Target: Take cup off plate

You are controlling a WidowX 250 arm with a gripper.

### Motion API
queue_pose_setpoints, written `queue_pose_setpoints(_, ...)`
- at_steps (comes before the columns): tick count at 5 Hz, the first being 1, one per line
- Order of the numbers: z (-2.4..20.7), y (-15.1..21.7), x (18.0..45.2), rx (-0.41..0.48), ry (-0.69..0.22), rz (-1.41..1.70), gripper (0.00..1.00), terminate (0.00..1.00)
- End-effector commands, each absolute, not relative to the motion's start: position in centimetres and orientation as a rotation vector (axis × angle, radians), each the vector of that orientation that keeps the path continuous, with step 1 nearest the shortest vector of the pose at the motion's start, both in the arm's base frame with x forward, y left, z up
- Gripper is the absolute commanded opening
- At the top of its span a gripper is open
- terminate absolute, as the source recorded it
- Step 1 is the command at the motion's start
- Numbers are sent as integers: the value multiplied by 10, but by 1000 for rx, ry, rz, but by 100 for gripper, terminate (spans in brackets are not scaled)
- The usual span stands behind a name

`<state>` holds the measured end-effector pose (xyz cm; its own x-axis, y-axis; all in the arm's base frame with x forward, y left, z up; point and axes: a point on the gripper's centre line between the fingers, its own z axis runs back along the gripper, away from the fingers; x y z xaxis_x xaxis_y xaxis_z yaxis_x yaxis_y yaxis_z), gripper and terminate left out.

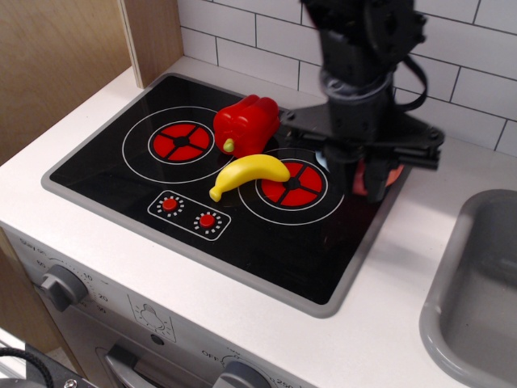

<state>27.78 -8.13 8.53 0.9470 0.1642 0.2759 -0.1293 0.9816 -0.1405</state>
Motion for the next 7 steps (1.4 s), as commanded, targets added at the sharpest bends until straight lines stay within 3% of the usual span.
queue_pose_setpoints(1,86,-71,233,-149,-254,29,0,0)
queue_pose_setpoints(3,84,-52,211,-139,-246,2,0,0)
queue_pose_setpoints(4,80,-50,209,-109,-232,-12,100,0)
queue_pose_setpoints(5,80,-50,211,-67,-267,-9,100,0)
queue_pose_setpoints(6,88,-51,215,-79,-279,24,100,0)
queue_pose_setpoints(7,110,-54,219,-71,-324,44,100,0)
